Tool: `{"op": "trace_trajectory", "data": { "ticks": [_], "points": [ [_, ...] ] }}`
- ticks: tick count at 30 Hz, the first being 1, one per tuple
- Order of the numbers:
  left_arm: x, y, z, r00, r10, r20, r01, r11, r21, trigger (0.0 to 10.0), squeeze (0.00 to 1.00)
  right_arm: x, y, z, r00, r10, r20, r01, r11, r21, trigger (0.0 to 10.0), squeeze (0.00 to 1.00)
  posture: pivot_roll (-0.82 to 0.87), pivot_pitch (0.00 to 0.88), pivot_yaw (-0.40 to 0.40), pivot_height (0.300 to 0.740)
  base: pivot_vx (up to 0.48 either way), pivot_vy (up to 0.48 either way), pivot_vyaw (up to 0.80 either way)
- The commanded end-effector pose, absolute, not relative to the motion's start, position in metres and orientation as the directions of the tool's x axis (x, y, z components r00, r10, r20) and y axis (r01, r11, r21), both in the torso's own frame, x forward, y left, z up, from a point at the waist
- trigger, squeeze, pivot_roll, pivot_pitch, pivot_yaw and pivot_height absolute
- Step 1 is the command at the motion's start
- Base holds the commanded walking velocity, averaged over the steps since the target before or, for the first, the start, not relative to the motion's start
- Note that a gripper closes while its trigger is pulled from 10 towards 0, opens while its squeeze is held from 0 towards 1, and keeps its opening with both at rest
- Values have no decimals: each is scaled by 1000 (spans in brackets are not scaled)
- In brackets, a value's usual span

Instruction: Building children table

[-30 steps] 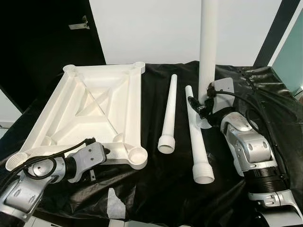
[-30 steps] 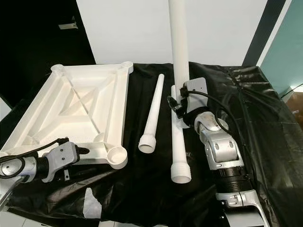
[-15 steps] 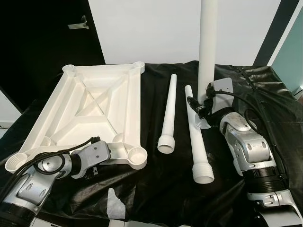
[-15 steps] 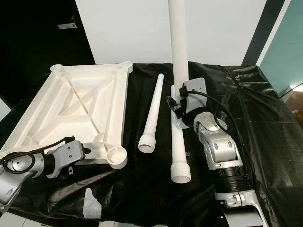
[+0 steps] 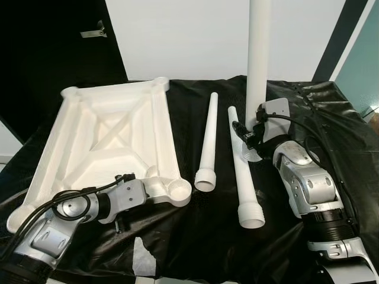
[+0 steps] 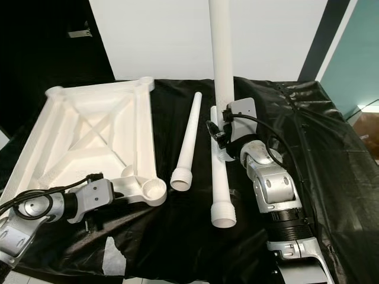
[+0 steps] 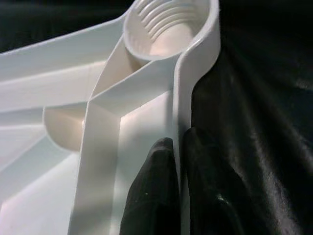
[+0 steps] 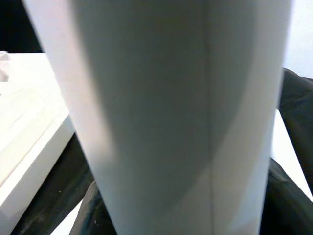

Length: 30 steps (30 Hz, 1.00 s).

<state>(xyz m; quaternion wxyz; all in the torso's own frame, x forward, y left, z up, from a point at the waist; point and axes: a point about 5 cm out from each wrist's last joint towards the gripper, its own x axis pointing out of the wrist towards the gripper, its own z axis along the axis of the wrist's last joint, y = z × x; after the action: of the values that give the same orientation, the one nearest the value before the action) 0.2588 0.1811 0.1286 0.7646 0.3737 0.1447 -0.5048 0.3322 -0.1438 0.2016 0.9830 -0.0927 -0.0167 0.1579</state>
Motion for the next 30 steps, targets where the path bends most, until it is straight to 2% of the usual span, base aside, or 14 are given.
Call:
{"op": "trace_trajectory", "data": {
  "ticks": [1,3,4,6,8,10,12,16,19,23,24,25,30],
  "points": [
    [260,183,125,481,-641,-598,867,248,432,0,0,334,-139,206,943,332,13,-324,927,-189,10000,0,-21,0,17,740,0,0,0],
    [258,178,124,467,-658,-591,874,240,423,275,0,334,-138,207,942,335,13,-327,926,-187,10000,0,-20,0,17,740,0,0,0],
    [255,170,123,453,-675,-583,879,228,418,3765,0,333,-136,206,939,343,12,-335,924,-186,10000,0,-21,0,19,740,0,0,0],
    [255,170,123,453,-675,-583,879,228,418,3765,0,333,-136,206,939,343,12,-335,924,-186,10000,0,-21,0,19,740,0,0,0],
    [252,153,120,448,-695,-562,878,226,421,8588,0,333,-132,205,934,357,12,-349,920,-180,10000,0,-19,0,22,740,0,0,0],
    [252,153,120,448,-695,-562,878,226,421,8588,0,333,-132,205,934,357,12,-349,920,-180,10000,0,-19,0,22,740,0,0,0],
    [249,144,118,446,-705,-552,878,225,423,9216,0,333,-131,205,933,359,12,-351,920,-176,10000,0,-17,0,22,740,0,0,0],
    [248,138,116,443,-708,-550,879,223,421,9059,0,333,-130,205,933,359,14,-352,920,-171,10000,0,-17,0,25,740,0,0,0],
    [250,133,117,454,-710,-538,872,230,431,10000,0,333,-129,205,928,372,21,-364,916,-168,10000,0,-13,0,24,740,0,0,0],
    [256,133,115,483,-684,-546,862,263,433,10000,0,330,-123,206,908,418,34,-409,899,-155,10000,0,-14,0,29,740,0,0,0],
    [258,133,116,500,-673,-545,854,281,437,10000,271,328,-120,206,898,439,37,-431,892,-138,10000,0,-13,0,29,740,0,0,0],
    [260,134,117,507,-674,-537,852,297,431,10000,1000,327,-117,205,887,460,35,-453,884,-115,10000,0,-10,0,29,740,0,0,0],
    [262,135,122,517,-676,-525,846,314,430,10000,1000,324,-112,203,872,489,29,-486,871,-71,10000,0,-9,0,31,740,0,0,0]
  ]
}}
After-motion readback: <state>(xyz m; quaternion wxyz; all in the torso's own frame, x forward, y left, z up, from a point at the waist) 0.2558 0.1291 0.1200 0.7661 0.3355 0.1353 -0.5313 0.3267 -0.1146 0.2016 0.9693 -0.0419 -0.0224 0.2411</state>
